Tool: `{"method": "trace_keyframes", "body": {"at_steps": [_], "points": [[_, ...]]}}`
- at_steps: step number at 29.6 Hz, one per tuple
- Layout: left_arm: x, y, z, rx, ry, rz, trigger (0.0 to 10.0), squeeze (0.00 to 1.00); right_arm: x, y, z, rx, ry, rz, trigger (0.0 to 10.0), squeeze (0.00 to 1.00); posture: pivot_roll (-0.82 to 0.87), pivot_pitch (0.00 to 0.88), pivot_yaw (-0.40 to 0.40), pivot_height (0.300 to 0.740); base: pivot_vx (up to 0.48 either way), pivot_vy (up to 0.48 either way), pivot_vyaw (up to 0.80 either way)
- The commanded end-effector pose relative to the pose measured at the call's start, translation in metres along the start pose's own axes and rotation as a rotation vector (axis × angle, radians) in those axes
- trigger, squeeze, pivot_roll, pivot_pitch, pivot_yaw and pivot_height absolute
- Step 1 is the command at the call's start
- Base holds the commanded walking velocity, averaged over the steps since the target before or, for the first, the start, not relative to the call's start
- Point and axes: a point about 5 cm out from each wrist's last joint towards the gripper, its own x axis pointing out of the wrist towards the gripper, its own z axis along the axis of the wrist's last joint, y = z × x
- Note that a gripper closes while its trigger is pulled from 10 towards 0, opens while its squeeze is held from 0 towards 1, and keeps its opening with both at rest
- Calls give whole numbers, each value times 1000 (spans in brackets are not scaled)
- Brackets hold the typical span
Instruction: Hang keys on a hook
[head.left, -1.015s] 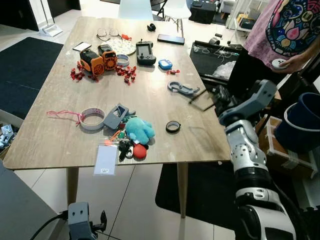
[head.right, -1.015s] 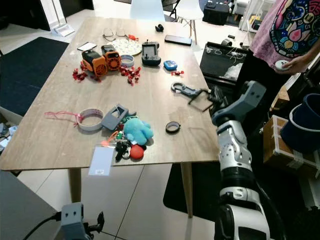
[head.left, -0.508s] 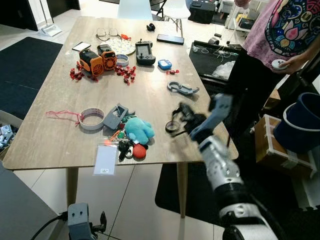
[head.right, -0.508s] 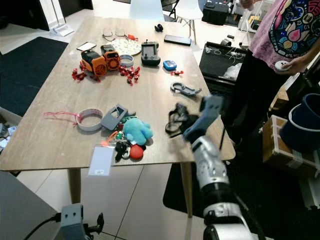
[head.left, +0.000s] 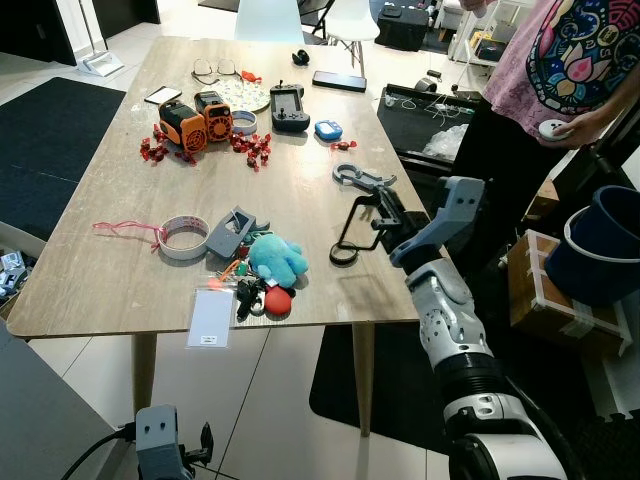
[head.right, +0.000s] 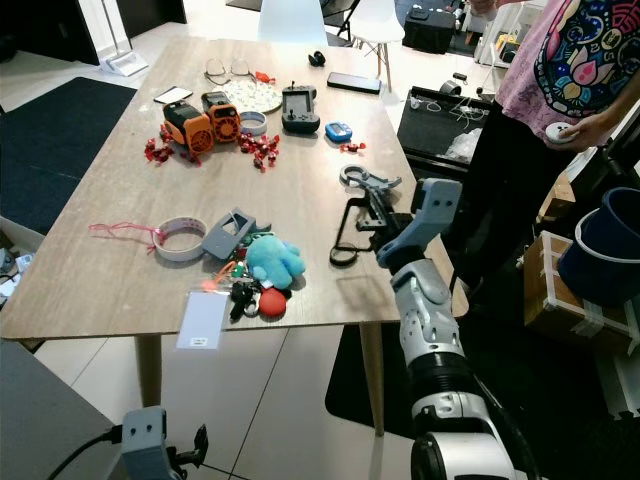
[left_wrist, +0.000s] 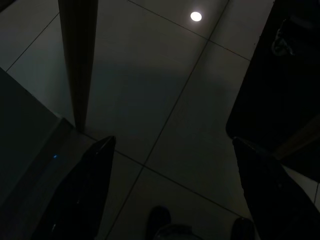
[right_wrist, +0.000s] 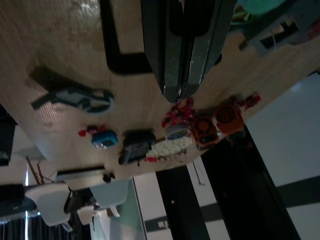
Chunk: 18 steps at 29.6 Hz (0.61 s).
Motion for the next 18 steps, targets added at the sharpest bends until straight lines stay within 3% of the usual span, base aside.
{"method": "trace_keyframes", "body": {"at_steps": [1, 7, 18], "points": [[-3, -5, -7, -11, 29, -8, 10000, 0, -2, 0, -7, -7, 26, 5, 10000, 0, 41, 105, -78, 740, 0, 0, 0], [-4, -4, -8, -13, 30, -3, 10000, 0, -4, 2, -15, -5, 42, 9, 10000, 0, 45, 105, -82, 740, 0, 0, 0], [-2, -5, -6, -5, 30, -16, 10000, 0, 8, -21, -2, -20, 19, -83, 10000, 0, 37, 96, -71, 740, 0, 0, 0]]}}
